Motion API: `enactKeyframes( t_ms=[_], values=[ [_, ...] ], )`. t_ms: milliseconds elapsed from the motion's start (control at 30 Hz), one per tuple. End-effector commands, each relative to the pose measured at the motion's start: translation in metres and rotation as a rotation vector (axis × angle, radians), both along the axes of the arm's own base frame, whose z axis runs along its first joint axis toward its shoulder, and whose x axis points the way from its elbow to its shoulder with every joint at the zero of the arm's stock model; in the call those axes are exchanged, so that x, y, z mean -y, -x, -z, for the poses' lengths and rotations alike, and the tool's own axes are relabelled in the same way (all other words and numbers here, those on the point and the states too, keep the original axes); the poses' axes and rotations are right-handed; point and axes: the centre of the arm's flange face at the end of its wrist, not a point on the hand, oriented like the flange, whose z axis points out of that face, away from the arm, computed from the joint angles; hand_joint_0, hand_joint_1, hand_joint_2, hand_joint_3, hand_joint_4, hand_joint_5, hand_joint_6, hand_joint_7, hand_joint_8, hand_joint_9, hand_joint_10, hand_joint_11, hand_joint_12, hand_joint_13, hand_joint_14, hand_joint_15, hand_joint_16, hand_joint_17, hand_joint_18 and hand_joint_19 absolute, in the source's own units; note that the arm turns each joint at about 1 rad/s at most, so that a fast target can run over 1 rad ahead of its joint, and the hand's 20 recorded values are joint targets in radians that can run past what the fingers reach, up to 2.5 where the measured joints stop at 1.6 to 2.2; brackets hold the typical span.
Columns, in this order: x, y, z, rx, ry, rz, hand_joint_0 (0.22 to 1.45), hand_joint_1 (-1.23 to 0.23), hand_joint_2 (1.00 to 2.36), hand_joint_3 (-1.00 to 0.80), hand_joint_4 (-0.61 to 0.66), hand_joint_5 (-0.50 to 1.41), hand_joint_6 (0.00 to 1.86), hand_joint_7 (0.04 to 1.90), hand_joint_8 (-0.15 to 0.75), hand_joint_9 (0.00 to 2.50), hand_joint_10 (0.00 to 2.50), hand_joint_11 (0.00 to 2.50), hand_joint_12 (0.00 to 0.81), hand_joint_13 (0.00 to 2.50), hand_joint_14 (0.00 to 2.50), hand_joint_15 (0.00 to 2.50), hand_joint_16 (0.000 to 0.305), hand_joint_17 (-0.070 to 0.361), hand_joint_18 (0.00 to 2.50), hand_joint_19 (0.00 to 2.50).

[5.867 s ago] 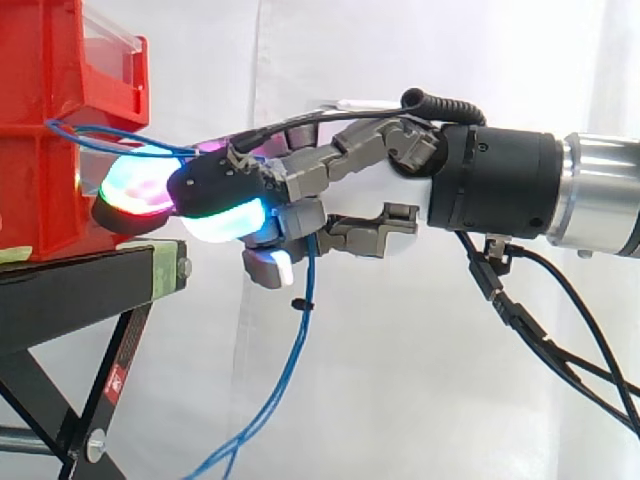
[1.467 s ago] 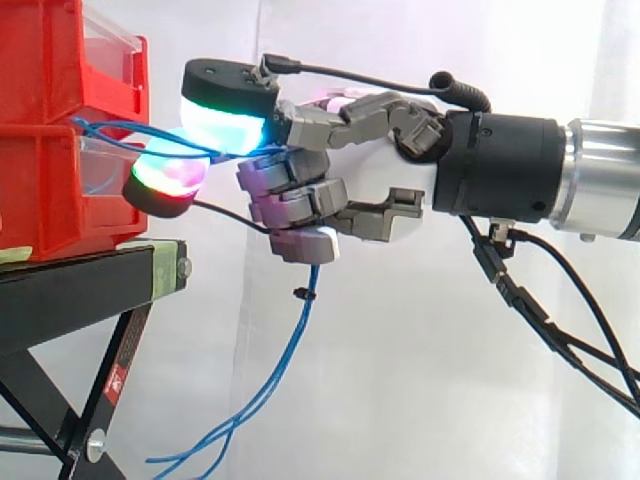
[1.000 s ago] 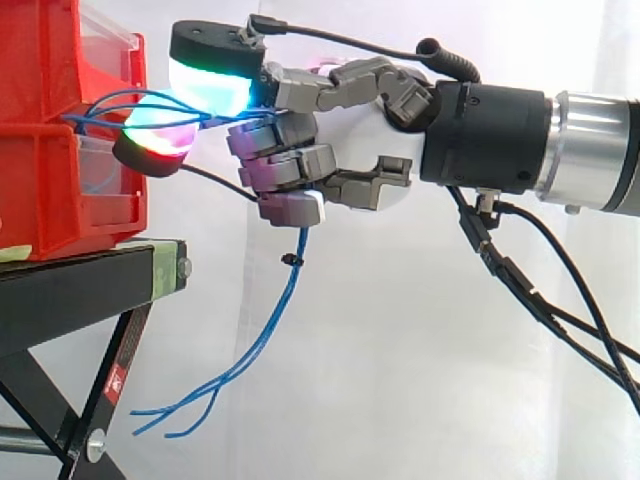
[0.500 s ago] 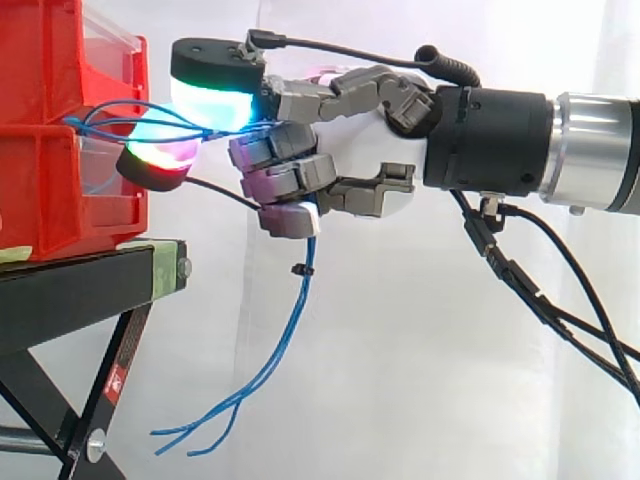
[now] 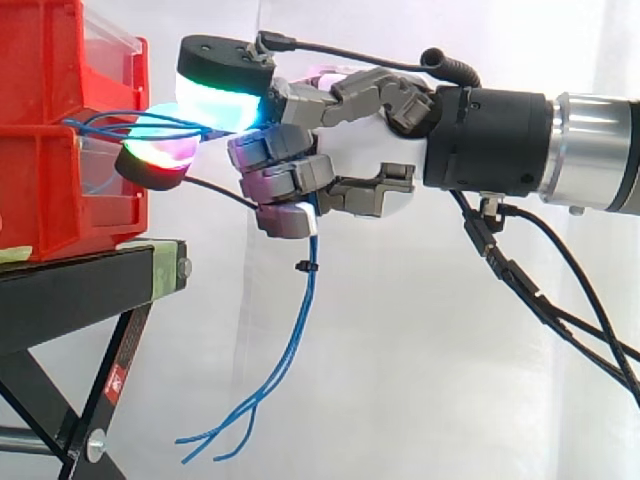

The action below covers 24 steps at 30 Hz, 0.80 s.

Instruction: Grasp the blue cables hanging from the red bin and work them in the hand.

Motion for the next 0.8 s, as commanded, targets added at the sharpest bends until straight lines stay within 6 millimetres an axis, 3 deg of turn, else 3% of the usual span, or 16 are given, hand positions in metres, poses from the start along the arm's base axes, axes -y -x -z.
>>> enactKeyframes(
  t_ms=[0, 400, 633, 767],
  values=[
    [0.0, 0.0, 0.0001, 0.0, 0.0, 0.0, 0.94, -0.7, 1.02, -0.59, 0.27, 0.21, 0.08, 1.31, 0.38, 0.39, 2.5, 1.88, 0.436, 0.66, 2.5, 1.49, 0.046, 0.103, 1.16, 1.24],
    [0.0003, 0.0002, 0.0002, -0.001, 0.003, 0.003, 1.01, -0.69, 1.02, -0.51, 0.26, 0.24, 0.09, 1.3, 0.38, 0.42, 2.5, 1.87, 0.431, 0.69, 2.5, 1.48, 0.045, 0.102, 1.18, 1.24],
    [-0.0031, 0.0023, 0.0038, -0.034, -0.026, -0.002, 0.95, -0.7, 1.01, -0.69, 0.27, 0.24, 0.09, 1.31, 0.381, 0.42, 2.5, 1.87, 0.432, 0.69, 2.5, 1.49, 0.046, 0.102, 1.19, 1.26],
    [-0.0058, 0.0038, 0.005, -0.054, -0.084, -0.011, 0.94, -0.69, 1.01, -0.71, 0.28, 0.24, 0.08, 1.31, 0.384, 0.43, 2.5, 1.87, 0.432, 0.69, 2.5, 1.49, 0.046, 0.103, 1.19, 1.25]
  ],
)
